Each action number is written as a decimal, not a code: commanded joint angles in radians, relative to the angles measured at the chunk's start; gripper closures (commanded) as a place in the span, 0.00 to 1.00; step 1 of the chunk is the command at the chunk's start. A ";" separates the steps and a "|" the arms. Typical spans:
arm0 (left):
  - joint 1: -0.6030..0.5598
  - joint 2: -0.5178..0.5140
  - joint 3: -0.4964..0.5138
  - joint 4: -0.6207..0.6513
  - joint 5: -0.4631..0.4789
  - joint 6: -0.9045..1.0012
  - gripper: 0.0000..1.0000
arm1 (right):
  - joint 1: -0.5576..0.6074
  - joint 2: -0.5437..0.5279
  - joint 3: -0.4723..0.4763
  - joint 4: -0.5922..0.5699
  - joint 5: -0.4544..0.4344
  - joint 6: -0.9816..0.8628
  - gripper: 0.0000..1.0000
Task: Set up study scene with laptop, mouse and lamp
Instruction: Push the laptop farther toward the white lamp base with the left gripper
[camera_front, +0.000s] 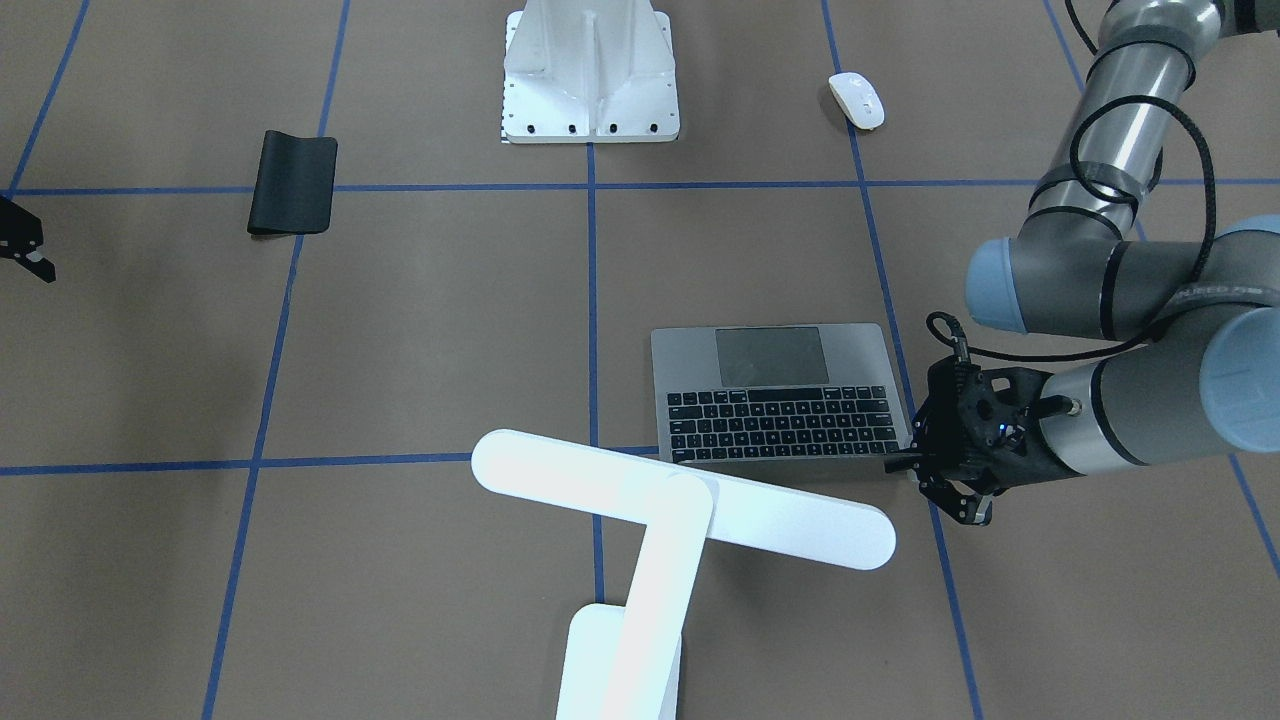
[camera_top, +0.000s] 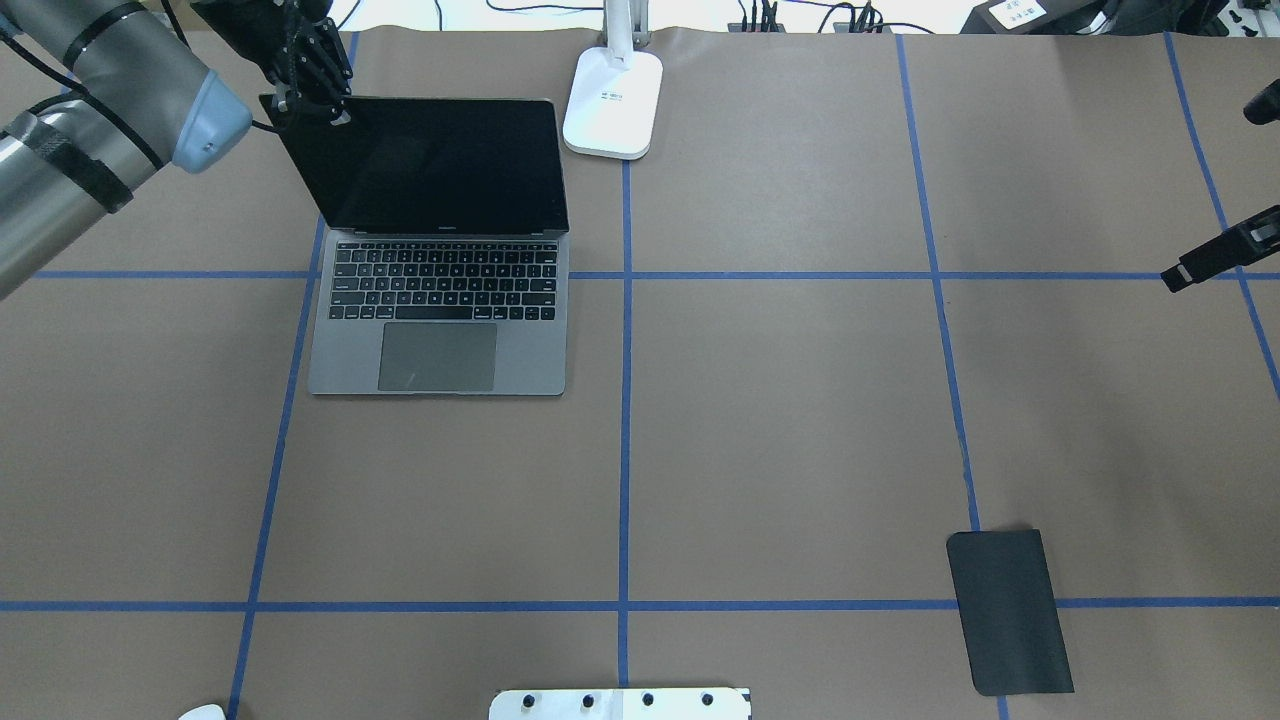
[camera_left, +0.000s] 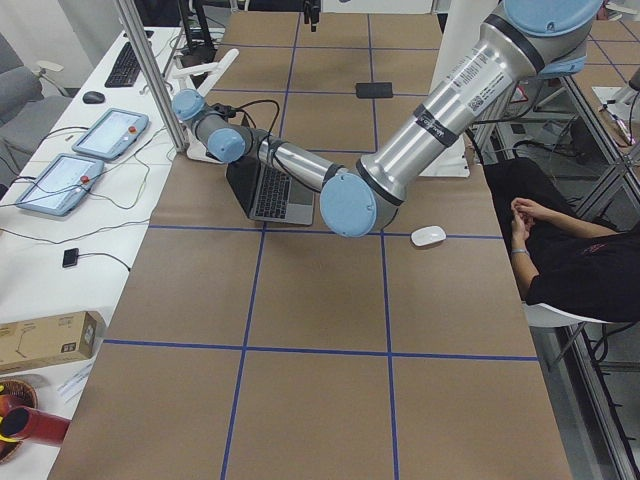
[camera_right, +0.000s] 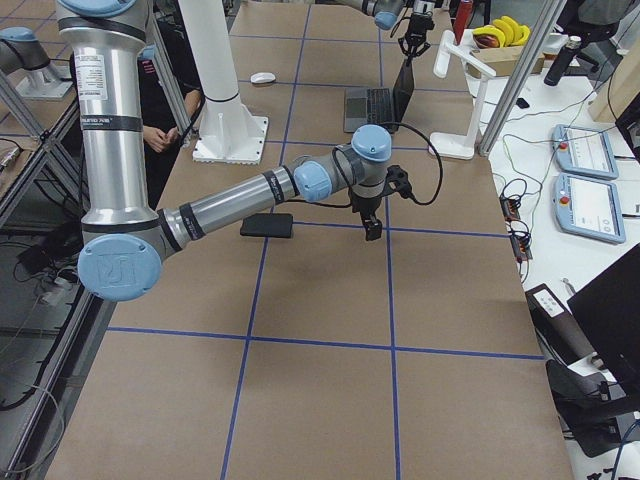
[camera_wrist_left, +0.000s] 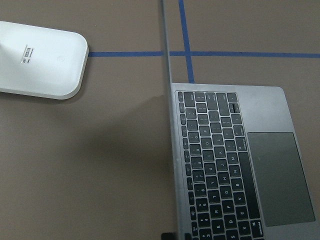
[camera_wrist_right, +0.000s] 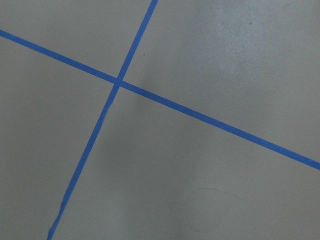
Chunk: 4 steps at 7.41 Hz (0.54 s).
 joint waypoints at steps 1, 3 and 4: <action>0.000 0.013 -0.014 -0.018 0.000 -0.014 0.88 | -0.001 0.000 -0.001 0.000 -0.002 0.000 0.00; 0.003 0.013 -0.028 -0.024 0.000 -0.009 0.52 | -0.001 0.000 -0.005 0.000 -0.002 -0.003 0.00; 0.005 0.012 -0.028 -0.032 0.000 -0.011 0.39 | -0.001 0.000 -0.010 0.000 -0.002 -0.011 0.00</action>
